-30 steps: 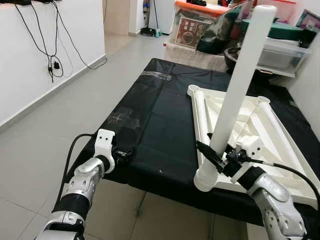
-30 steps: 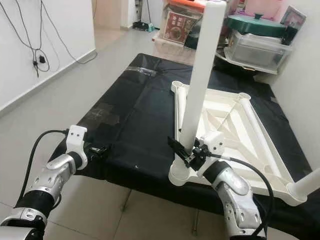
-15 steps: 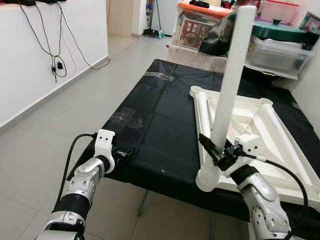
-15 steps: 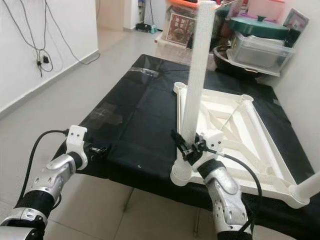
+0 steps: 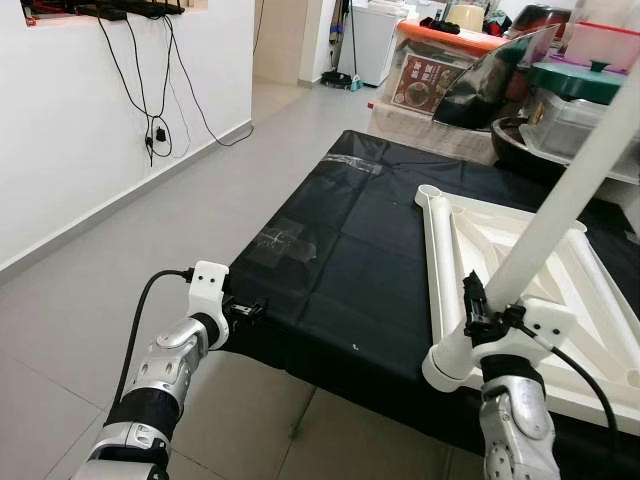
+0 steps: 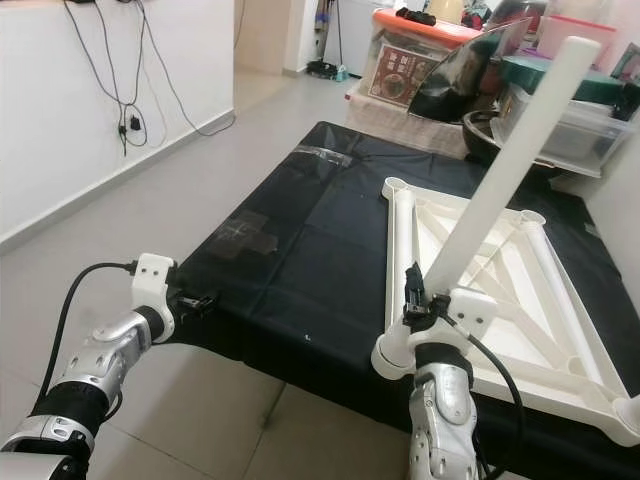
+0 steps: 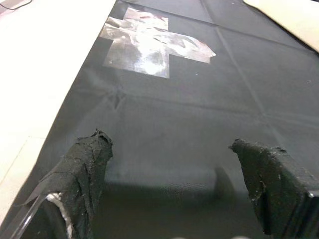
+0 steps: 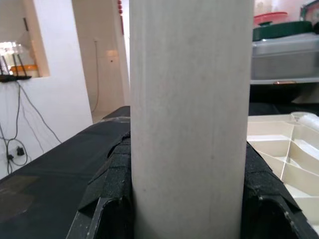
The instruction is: Building children table
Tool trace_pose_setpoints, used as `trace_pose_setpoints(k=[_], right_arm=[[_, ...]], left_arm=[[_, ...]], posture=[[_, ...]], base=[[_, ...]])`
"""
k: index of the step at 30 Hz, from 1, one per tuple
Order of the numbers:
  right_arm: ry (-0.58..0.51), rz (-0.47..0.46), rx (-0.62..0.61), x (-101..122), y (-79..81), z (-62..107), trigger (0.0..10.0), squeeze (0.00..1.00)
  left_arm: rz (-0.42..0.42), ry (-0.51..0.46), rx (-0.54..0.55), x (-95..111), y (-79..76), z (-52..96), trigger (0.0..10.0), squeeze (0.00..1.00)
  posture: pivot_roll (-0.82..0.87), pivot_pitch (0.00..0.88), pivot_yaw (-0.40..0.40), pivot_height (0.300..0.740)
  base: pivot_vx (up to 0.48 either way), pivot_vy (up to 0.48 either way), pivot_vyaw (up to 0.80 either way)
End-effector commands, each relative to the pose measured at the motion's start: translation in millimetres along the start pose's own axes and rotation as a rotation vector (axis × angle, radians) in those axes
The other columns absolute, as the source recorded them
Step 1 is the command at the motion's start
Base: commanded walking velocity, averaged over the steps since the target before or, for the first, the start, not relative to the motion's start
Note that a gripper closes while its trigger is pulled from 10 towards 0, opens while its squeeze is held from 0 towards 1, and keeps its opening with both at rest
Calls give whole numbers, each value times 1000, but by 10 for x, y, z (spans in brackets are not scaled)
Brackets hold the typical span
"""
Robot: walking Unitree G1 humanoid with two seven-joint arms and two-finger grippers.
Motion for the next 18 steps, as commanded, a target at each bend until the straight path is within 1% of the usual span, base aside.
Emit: trace_pose_setpoints(k=[1, 2, 4, 6, 7, 8, 9, 11, 12, 13, 14, 15, 16, 18], right_arm=[[98, 23, -71, -211, -194, 84, 0, 0], [48, -14, -73, -43, -175, 9, 0, 0], [-75, -112, -39, 373, -64, -151, 0, 0], [-75, -112, -39, 373, -64, -151, 0, 0], [-165, -190, -2, 703, 53, -244, 0, 0], [-165, -190, -2, 703, 53, -244, 0, 0], [-206, -231, 32, 866, 119, -284, 0, 0], [-206, -231, 32, 866, 119, -284, 0, 0], [-249, -269, 66, 1033, 179, -312, 0, 0], [-249, -269, 66, 1033, 179, -312, 0, 0], [-288, -291, 101, 1173, 230, -327, 0, 0], [-288, -291, 101, 1173, 230, -327, 0, 0], [-316, -307, 139, 1274, 277, -336, 0, 0], [-316, -307, 139, 1274, 277, -336, 0, 0]], left_arm=[[-2, 18, -16, -43, -54, -30, 10000, 0], [0, 10, -22, -14, -75, -43, 10000, 0], [0, -3, -32, 36, -98, -58, 10000, 0], [0, -3, -32, 36, -98, -58, 10000, 0], [-3, -15, -44, 87, -113, -68, 10000, 0], [-3, -15, -44, 87, -113, -68, 10000, 0], [-3, -27, -57, 132, -139, -80, 10000, 0], [-3, -27, -57, 132, -139, -80, 10000, 0], [0, -44, -84, 191, -190, -93, 10000, 0], [0, -44, -84, 191, -190, -93, 10000, 0], [0, -61, -115, 251, -250, -103, 10000, 0], [0, -61, -115, 251, -250, -103, 10000, 0], [-2, -78, -159, 310, -329, -106, 10000, 0], [-2, -78, -159, 310, -329, -106, 10000, 0]], posture=[[131, 0, -111, 740], [129, 0, -107, 740], [130, 0, -104, 740], [130, 0, -104, 740], [130, 0, -104, 740], [130, 0, -104, 740], [132, 0, -101, 740], [132, 0, -101, 740], [132, 0, -102, 740], [132, 0, -102, 740], [133, 0, -103, 740], [133, 0, -103, 740], [132, 0, -103, 740], [132, 0, -103, 740]], base=[[0, 0, 0], [0, 0, 0], [0, 0, 0], [0, 0, 0], [0, 0, 0], [0, 0, 0], [0, 0, 0], [0, 0, 0], [0, 0, 0], [0, 0, 0], [0, 0, 0], [0, 0, 0], [0, 0, 0], [0, 0, 0]])
Point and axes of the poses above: a point about 5 cm out from each wrist's last joint towards the gripper, its own z axis pointing back from the gripper into the wrist, its own x axis along the axis of the wrist's last joint, y = z × x, the point moved 5 cm from there along -z, pointing out of the wrist towards the gripper, and after that the axes turned 13 degrees about z, right-handed, at the moved point
